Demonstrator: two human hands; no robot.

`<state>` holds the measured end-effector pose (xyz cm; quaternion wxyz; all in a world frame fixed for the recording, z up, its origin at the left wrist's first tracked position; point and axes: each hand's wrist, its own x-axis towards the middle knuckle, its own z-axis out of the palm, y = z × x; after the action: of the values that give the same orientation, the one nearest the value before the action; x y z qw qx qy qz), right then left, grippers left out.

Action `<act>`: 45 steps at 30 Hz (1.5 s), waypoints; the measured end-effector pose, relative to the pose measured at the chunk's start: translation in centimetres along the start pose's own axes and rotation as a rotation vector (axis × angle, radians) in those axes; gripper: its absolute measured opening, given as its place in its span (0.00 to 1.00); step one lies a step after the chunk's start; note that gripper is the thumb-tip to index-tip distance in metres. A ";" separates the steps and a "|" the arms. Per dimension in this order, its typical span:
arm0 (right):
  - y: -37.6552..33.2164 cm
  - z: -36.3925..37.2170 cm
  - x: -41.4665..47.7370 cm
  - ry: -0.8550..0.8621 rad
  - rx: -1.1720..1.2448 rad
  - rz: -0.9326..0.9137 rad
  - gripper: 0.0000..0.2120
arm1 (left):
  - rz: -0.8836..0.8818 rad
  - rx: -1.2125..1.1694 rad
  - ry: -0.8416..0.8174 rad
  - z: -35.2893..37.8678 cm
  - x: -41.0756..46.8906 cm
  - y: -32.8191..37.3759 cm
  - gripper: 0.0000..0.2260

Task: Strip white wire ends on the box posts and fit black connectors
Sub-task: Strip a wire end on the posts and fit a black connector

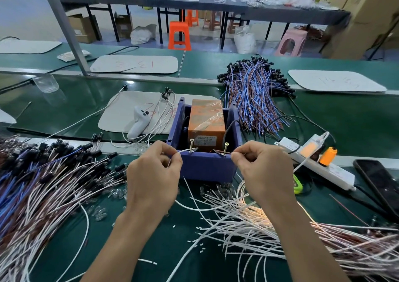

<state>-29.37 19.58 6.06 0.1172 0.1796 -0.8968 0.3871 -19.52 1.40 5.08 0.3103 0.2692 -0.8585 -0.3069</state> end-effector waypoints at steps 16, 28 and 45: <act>1.5 -10.5 -3.0 -0.159 -0.478 0.076 0.08 | -0.132 -0.523 -0.646 -0.6 -1.6 0.0 0.10; 10.4 -20.5 -6.2 0.081 -0.517 0.201 0.09 | 0.138 -0.220 -0.906 8.0 -6.8 8.4 0.13; 16.5 -15.5 -11.6 -0.160 -0.043 0.206 0.17 | 0.809 0.018 -0.933 12.2 -8.6 10.5 0.29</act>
<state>-24.54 44.12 1.68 0.0088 0.1143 -0.9251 0.3620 -25.22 18.43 1.67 -0.0086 -0.2378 -0.9404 -0.2430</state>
